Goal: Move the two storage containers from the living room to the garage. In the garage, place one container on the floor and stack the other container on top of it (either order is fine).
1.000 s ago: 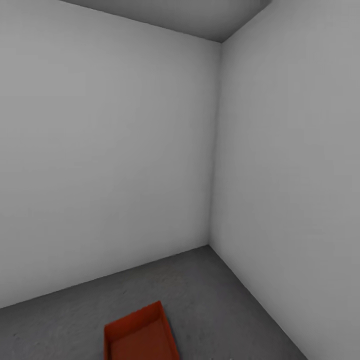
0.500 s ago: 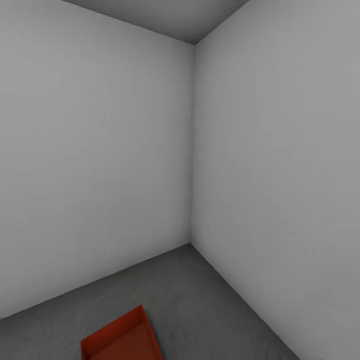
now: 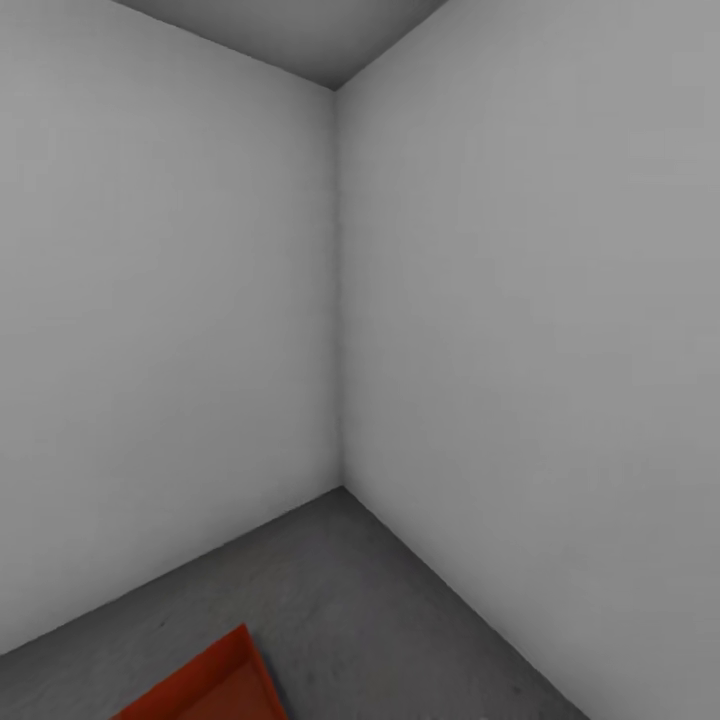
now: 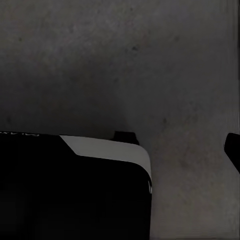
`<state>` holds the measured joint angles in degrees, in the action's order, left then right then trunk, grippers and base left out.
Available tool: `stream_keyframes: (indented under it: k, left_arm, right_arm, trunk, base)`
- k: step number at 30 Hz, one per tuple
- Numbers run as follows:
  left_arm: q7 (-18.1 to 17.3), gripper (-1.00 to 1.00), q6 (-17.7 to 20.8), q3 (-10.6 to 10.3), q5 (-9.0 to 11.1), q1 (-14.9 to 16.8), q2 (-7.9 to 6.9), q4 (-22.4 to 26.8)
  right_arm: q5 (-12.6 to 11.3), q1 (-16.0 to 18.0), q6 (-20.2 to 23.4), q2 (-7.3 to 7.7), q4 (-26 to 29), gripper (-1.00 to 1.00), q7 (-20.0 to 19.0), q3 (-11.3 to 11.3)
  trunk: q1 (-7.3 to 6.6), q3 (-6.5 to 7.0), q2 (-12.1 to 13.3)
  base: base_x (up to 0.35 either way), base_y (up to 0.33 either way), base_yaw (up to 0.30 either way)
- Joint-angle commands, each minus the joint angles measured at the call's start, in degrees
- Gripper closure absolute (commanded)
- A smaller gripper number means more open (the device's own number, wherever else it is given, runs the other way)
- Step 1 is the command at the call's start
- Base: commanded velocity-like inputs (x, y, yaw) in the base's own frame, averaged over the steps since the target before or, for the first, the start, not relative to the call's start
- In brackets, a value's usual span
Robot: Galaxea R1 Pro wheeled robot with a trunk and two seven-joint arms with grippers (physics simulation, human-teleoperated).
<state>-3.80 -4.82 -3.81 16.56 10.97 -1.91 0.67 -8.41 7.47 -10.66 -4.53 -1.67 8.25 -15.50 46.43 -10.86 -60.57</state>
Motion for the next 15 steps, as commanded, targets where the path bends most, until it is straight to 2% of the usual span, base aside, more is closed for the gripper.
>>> stream_keyframes:
  k: [1,15]
  left_arm:
    - [-0.2,-1.00,-0.2,-0.4,0.6,0.0,-0.02,-0.1]
    - [-0.2,-1.00,-0.2,-0.4,0.6,0.0,-0.02,-0.1]
  right_arm:
    - [-0.6,0.1,-0.3,-0.04,-0.2,-1.00,0.1,-0.5]
    - [-0.6,0.1,-0.3,-0.11,-0.2,-1.00,0.0,-0.5]
  trunk:
    - [0.00,-0.08,-0.1]
    - [0.00,-0.08,-0.1]
  base:
    - [0.000,0.000,-0.294]
    - [0.000,0.000,-0.294]
